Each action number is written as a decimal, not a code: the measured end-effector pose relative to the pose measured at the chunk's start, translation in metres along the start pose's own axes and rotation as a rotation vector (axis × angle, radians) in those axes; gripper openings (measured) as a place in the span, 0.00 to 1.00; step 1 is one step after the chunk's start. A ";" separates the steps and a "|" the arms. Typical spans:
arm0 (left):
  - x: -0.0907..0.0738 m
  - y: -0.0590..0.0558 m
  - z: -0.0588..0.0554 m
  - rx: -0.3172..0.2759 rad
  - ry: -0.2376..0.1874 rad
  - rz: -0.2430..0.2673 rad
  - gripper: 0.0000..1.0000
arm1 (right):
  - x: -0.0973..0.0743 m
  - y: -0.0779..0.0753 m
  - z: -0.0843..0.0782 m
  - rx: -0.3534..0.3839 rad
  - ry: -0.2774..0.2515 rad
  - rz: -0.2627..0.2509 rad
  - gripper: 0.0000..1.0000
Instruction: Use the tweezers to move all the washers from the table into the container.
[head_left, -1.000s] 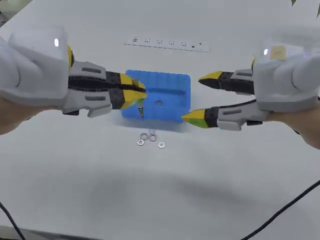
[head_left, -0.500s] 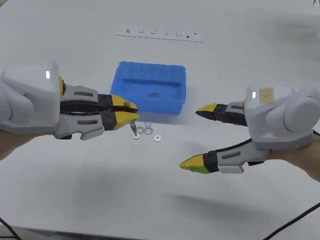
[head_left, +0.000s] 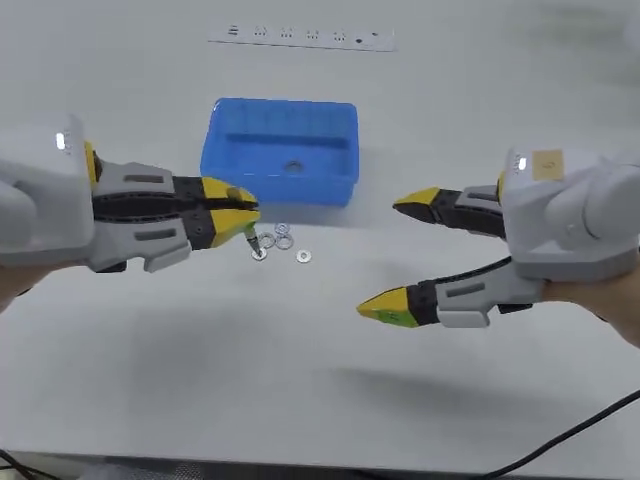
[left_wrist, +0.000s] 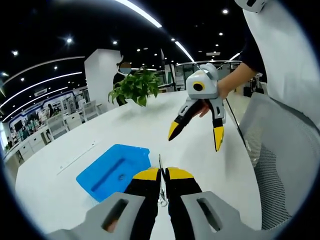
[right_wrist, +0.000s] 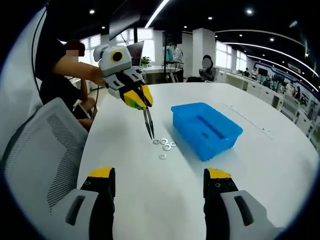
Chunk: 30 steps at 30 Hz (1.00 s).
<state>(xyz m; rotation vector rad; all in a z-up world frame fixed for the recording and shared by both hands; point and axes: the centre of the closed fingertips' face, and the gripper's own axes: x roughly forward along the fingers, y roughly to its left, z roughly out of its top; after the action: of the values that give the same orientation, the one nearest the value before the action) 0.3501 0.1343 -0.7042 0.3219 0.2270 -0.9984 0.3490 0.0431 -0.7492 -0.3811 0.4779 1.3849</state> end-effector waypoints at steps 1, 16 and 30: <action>0.001 0.000 -0.002 0.001 0.003 -0.001 0.07 | 0.000 0.000 -0.001 0.005 0.002 0.001 0.73; 0.004 0.003 -0.009 -0.026 0.009 0.003 0.07 | 0.007 0.008 -0.009 0.038 0.006 0.028 0.81; 0.006 0.002 -0.008 -0.025 0.009 -0.014 0.07 | 0.003 0.010 -0.009 0.053 -0.001 0.024 0.80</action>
<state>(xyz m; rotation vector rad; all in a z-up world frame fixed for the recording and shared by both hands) 0.3551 0.1336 -0.7129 0.3024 0.2505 -1.0071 0.3387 0.0425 -0.7586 -0.3325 0.5191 1.3931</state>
